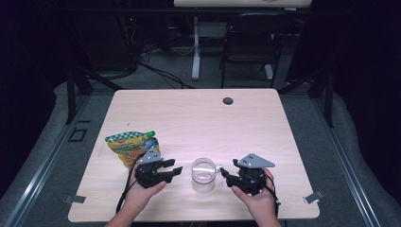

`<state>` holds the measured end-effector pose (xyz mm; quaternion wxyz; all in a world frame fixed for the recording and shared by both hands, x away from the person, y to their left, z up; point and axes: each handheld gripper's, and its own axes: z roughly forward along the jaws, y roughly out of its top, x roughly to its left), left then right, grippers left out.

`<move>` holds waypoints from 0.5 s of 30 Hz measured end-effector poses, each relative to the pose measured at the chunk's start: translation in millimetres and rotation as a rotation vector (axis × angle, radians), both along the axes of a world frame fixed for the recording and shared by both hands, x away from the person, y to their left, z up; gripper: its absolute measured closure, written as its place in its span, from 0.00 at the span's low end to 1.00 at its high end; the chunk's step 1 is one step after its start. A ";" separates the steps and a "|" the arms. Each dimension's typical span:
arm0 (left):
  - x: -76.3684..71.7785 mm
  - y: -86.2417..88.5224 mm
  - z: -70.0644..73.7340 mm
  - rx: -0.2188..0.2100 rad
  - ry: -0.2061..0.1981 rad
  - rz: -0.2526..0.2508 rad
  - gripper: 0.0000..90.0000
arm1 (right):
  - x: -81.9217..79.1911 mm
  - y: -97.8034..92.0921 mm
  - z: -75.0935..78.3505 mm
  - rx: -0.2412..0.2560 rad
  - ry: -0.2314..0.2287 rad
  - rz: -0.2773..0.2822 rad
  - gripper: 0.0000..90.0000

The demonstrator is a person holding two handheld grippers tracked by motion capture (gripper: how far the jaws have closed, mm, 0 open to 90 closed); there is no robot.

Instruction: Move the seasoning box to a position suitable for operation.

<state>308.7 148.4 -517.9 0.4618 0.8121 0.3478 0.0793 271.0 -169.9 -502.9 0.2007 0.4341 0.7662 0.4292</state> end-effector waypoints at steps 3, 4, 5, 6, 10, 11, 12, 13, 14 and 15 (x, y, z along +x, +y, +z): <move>0.7 -2.8 4.9 0.013 -0.017 0.016 0.61 | 5.3 -0.4 8.6 0.012 -0.012 -0.032 0.64; 0.6 -3.8 6.4 0.008 -0.020 0.011 0.61 | 5.3 -0.4 8.6 0.012 -0.012 -0.032 0.64; 0.7 -5.6 8.4 0.007 -0.029 0.007 0.64 | 8.0 -0.2 13.2 0.012 -0.022 -0.036 0.70; 0.2 -7.2 8.8 0.009 -0.035 0.012 0.64 | 9.1 -0.2 14.8 0.020 -0.021 -0.031 0.73; -2.4 -11.0 8.8 0.019 -0.038 0.005 0.74 | 9.0 1.3 15.2 0.052 -0.024 -0.021 0.82; -3.5 -13.0 7.9 0.021 -0.037 0.004 0.77 | 7.3 3.0 12.6 0.080 -0.015 -0.009 0.86; -4.8 -15.0 7.3 0.030 -0.038 0.002 0.79 | 6.6 4.4 11.4 0.077 -0.006 -0.002 0.88; -7.7 -19.2 6.3 0.050 -0.042 -0.002 0.81 | 6.2 5.9 10.2 0.073 -0.005 0.000 0.89; -7.7 -19.2 6.3 0.050 -0.042 -0.002 0.84 | 6.2 5.9 10.2 0.073 -0.005 0.000 0.89; -10.1 -22.5 5.5 0.059 -0.046 -0.005 0.86 | 5.5 8.5 8.5 0.068 -0.005 0.013 0.92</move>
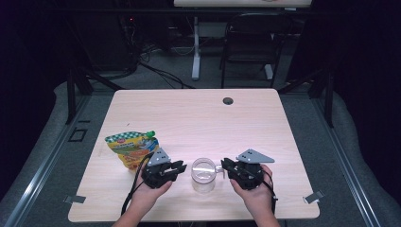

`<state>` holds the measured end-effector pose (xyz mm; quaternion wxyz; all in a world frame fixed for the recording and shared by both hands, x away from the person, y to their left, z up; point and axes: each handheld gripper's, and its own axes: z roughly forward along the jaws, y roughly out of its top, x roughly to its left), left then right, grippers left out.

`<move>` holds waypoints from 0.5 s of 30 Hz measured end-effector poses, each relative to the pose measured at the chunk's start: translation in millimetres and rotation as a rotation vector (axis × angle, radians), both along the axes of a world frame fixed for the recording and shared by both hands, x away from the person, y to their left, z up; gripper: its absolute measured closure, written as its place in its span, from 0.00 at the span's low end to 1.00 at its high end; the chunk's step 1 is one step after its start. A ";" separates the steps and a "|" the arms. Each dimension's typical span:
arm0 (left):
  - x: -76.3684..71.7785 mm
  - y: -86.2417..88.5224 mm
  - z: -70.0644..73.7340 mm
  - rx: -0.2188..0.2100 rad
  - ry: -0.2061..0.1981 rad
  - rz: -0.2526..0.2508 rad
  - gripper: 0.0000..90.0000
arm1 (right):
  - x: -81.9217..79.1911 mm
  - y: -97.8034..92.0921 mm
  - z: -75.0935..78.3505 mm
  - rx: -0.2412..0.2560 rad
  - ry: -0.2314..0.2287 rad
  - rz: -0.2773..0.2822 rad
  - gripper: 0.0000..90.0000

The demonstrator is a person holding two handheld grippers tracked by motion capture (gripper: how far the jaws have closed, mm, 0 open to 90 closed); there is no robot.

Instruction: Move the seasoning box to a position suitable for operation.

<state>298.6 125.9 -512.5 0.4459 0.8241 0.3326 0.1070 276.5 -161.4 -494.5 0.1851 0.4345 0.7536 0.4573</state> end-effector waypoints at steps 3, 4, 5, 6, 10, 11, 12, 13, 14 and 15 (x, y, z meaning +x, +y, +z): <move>-2.4 -3.7 -1.7 0.004 0.001 -0.012 0.92 | -1.5 2.9 -1.3 -0.020 -0.001 0.012 0.93; -3.0 -4.8 -2.3 0.008 0.005 -0.017 0.94 | -1.5 2.8 -1.6 -0.021 0.000 0.013 0.93; -3.0 -4.8 -2.3 0.008 0.005 -0.017 0.95 | -1.5 2.8 -1.6 -0.021 0.000 0.013 0.93; -3.6 -6.0 -3.5 0.003 0.006 -0.021 0.95 | -1.0 2.5 -1.8 -0.017 0.001 0.013 0.93; -5.7 -10.1 -5.6 0.027 0.002 -0.037 1.00 | 0.7 2.6 -2.6 -0.001 0.011 0.011 0.93; -6.3 -10.4 -5.6 0.030 0.003 -0.045 1.00 | 0.7 2.6 -2.6 -0.001 0.011 0.011 0.93; -7.4 -10.9 -6.0 0.034 0.004 -0.047 1.00 | 0.4 3.8 -3.5 -0.005 0.011 0.009 0.94; -8.6 -11.3 -6.3 0.039 0.002 -0.043 1.00 | 0.3 4.7 -4.3 -0.012 0.009 0.013 0.94; -9.2 -11.6 -7.1 0.031 0.001 -0.048 1.00 | -0.2 5.8 -4.8 -0.013 0.011 0.016 0.95; -9.8 -11.6 -7.3 0.033 0.002 -0.051 1.00 | -0.2 6.7 -5.3 -0.015 0.002 0.019 0.96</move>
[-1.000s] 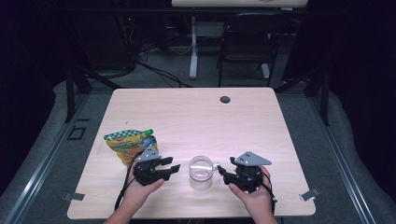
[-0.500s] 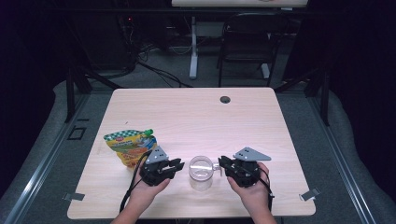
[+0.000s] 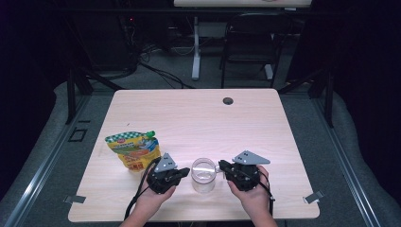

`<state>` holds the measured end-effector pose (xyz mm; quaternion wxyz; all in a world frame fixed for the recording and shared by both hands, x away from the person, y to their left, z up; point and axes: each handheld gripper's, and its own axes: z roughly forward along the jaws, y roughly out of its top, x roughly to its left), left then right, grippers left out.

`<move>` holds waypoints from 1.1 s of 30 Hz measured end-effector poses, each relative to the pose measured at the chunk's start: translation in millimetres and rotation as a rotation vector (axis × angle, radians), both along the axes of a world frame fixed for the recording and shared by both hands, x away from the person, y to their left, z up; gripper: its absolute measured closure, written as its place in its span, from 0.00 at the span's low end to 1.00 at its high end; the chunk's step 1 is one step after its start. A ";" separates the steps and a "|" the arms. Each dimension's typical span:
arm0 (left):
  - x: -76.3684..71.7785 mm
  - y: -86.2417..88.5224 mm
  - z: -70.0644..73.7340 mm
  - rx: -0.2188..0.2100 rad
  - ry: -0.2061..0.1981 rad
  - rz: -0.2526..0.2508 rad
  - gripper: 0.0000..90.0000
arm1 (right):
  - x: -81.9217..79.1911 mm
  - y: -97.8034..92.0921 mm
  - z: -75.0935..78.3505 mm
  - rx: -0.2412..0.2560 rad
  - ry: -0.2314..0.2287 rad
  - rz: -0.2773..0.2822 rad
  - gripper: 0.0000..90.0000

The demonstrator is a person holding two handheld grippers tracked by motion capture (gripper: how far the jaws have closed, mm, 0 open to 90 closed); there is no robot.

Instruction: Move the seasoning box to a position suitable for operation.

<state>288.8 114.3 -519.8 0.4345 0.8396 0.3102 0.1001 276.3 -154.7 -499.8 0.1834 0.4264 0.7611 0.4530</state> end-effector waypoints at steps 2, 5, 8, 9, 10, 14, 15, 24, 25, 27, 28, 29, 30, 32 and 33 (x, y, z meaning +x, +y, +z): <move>-0.9 -0.1 -0.6 0.002 0.007 -0.003 1.00 | -0.2 0.8 0.1 -0.003 -0.002 -0.003 0.96; -1.6 -0.3 -2.7 0.007 0.008 -0.010 1.00 | -0.5 0.1 -0.2 0.000 0.000 -0.006 0.96; -2.9 -0.4 -4.6 0.008 0.013 -0.019 1.00 | -0.8 0.3 -0.4 0.000 -0.002 -0.006 0.96; -3.8 -1.1 -5.7 0.011 0.016 -0.018 1.00 | -0.9 0.0 -0.5 -0.001 -0.002 -0.005 0.96; -3.9 -1.3 -6.0 0.011 0.016 -0.016 1.00 | -0.8 -0.2 -0.8 0.001 -0.004 -0.004 0.96; -3.6 -0.6 -6.3 0.004 0.026 -0.017 1.00 | -0.9 -1.0 -0.8 0.007 0.000 -0.001 0.97; -3.5 -0.3 -6.2 -0.003 0.028 -0.017 1.00 | -0.9 -1.3 -1.0 0.009 0.000 -0.002 0.97; -3.8 -0.2 -4.1 0.001 0.019 -0.023 1.00 | -1.4 -1.8 -1.3 0.014 0.003 -0.002 0.97; -3.7 -0.2 -4.1 0.001 0.018 -0.023 1.00 | -1.5 -1.8 -1.3 0.015 0.003 -0.004 0.97; -4.0 -0.1 -3.7 0.001 0.013 -0.024 1.00 | -1.5 -1.9 -1.3 0.014 0.003 -0.002 0.97; -4.0 -0.1 -3.7 0.001 0.013 -0.024 1.00 | -1.5 -1.9 -1.3 0.014 0.003 -0.002 0.97; -4.0 0.0 -3.5 -0.004 0.014 -0.024 1.00 | -1.6 -1.6 -1.6 0.018 0.001 -0.004 0.97; -4.0 0.2 -3.4 -0.007 0.013 -0.024 1.00 | -1.5 -2.2 -1.3 0.019 0.008 -0.005 0.97; -4.3 0.5 -2.8 -0.014 0.013 -0.023 1.00 | -1.2 -2.3 -1.7 0.032 0.009 -0.004 0.97; -4.6 0.1 -1.8 -0.018 0.012 -0.025 1.00 | -1.4 -2.4 -1.5 0.028 0.010 -0.004 0.97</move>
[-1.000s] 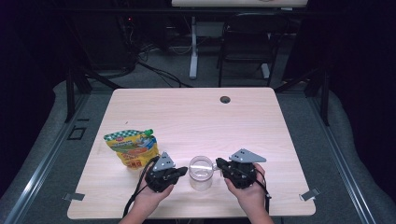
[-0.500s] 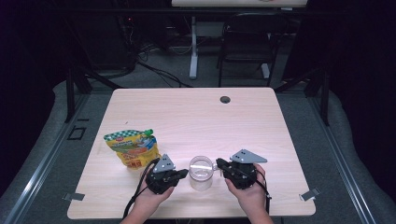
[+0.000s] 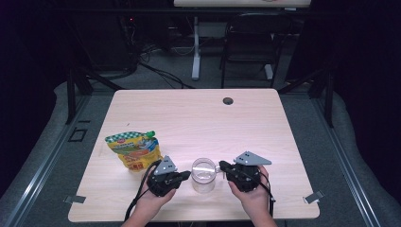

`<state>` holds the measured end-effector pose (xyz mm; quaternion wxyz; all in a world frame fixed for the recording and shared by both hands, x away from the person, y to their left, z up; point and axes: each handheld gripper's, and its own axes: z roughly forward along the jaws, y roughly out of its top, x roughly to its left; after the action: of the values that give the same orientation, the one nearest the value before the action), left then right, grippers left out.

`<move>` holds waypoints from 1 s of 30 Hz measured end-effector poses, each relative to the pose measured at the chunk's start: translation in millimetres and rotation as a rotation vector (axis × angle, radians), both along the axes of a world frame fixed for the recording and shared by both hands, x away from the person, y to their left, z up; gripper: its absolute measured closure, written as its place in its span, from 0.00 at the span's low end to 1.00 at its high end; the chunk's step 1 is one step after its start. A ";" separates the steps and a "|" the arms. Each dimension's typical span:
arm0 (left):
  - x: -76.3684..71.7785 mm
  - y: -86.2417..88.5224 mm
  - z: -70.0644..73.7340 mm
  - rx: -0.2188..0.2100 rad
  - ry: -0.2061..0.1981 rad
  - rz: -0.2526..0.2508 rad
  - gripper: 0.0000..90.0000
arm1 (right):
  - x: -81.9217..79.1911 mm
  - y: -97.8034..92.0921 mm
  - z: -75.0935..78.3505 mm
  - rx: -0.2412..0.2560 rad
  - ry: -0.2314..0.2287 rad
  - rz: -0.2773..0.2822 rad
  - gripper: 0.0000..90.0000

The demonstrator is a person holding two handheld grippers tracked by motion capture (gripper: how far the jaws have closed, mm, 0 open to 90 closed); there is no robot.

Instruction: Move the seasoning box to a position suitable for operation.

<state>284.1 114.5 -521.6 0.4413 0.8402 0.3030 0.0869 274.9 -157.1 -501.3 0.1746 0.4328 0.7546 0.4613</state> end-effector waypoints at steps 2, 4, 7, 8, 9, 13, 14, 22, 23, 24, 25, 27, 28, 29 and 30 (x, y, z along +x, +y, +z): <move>-0.1 -0.6 0.9 0.001 -0.003 0.000 1.00 | -0.3 0.5 -0.1 -0.001 -0.003 -0.004 0.97; -0.1 -1.1 1.9 0.000 -0.004 -0.002 1.00 | -0.3 0.2 -0.3 -0.001 -0.003 -0.003 0.97; -0.1 -1.8 3.0 -0.002 -0.006 -0.005 1.00 | -0.3 -0.2 -0.6 -0.001 -0.002 -0.002 0.97; -0.2 -2.2 4.6 0.001 -0.009 -0.008 1.00 | -0.3 -0.3 -0.6 -0.001 0.000 -0.003 0.97; -0.3 -2.5 5.1 0.000 -0.011 -0.009 1.00 | -0.4 -0.4 -0.6 -0.002 0.001 -0.002 0.97; -0.6 -3.5 6.6 0.001 -0.013 -0.010 1.00 | -0.5 -0.4 -0.9 0.002 0.002 -0.003 0.96; -0.9 -3.9 7.0 0.000 -0.013 -0.011 1.00 | -0.6 -0.5 -0.8 -0.002 0.002 -0.002 0.96; -1.3 -5.1 8.6 -0.003 -0.021 -0.015 1.00 | -2.6 0.2 0.7 -0.008 0.003 0.010 0.95; -1.4 -5.6 9.0 -0.006 -0.022 -0.014 1.00 | -3.6 1.6 2.9 -0.005 -0.005 0.009 0.94; -1.3 -5.5 9.4 -0.005 -0.021 -0.014 1.00 | -3.9 2.1 4.6 -0.008 -0.006 0.015 0.94; -1.1 -5.6 9.5 -0.007 -0.021 -0.013 1.00 | -4.5 2.5 6.2 -0.009 -0.013 0.012 0.94; -0.8 -5.6 10.2 -0.002 -0.022 -0.016 1.00 | -5.0 3.0 8.9 -0.015 -0.011 0.017 0.93; -0.9 -5.9 10.6 -0.005 -0.024 -0.016 1.00 | -5.3 3.3 9.7 -0.020 -0.011 0.019 0.92; -1.1 -6.0 11.1 -0.007 -0.025 -0.016 1.00 | -5.7 3.4 10.1 -0.024 -0.013 0.020 0.92; -1.1 -6.1 11.5 -0.010 -0.024 -0.015 1.00 | -6.5 3.1 10.4 -0.028 -0.011 0.024 0.91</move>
<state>283.0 108.4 -510.1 0.4500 0.8390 0.2918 0.0923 268.5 -154.0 -490.9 0.1793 0.4186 0.7650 0.4554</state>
